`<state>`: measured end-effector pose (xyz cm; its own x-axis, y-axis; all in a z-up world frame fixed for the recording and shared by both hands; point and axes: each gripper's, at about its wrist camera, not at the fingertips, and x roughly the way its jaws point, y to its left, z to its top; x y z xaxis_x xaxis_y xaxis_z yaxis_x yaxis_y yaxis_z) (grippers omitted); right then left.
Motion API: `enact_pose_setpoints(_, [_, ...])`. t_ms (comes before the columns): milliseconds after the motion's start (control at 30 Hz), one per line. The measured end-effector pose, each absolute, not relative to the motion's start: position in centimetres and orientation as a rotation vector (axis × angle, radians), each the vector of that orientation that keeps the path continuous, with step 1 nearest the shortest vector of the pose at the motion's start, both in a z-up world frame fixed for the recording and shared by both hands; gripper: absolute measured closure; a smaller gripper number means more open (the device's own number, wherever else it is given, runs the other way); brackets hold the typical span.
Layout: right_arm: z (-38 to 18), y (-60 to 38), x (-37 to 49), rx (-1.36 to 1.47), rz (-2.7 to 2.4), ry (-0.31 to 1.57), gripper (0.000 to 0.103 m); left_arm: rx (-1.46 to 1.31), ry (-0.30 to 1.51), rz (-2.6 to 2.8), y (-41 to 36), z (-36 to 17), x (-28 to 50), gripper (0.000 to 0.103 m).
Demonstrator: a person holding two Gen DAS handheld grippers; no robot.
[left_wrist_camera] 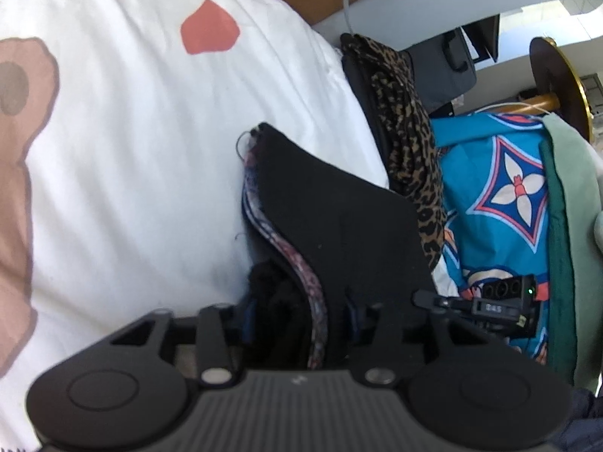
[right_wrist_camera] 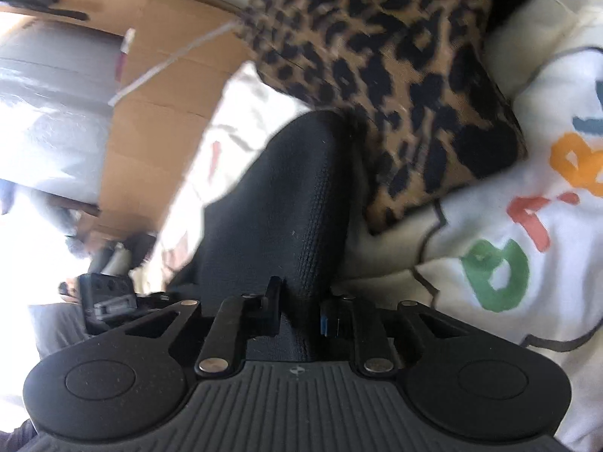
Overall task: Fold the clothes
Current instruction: 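Lift the folded stack off the duvet with both grippers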
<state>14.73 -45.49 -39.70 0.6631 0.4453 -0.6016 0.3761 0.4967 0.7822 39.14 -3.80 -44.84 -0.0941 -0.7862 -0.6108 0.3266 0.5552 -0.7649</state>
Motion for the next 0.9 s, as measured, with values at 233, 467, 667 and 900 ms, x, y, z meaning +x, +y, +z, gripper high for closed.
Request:
enact_pose_setpoints(233, [-40.3, -45.3, 15.5, 1.101, 0.072, 0.919, 0.065, -0.426, 1.377, -1.056, -5.3, -45.5, 39.4, 0.037])
enact_pose_setpoints(467, [-39.7, -44.8, 16.1, 1.108, 0.053, 0.950, 0.089, -0.399, 1.423, -1.014, -5.2, -45.1, 40.2, 0.063])
enact_pose_setpoints(667, [-37.1, -44.5, 17.0, 1.015, 0.079, 0.981, 0.093, -0.315, 1.447, -1.022, -5.8, -43.7, 41.4, 0.066])
enact_pose_setpoints(900, [-35.3, -43.2, 17.3, 0.954, 0.058, 0.980, 0.093, -0.256, 1.406, -0.989, -5.3, -40.8, 40.9, 0.067])
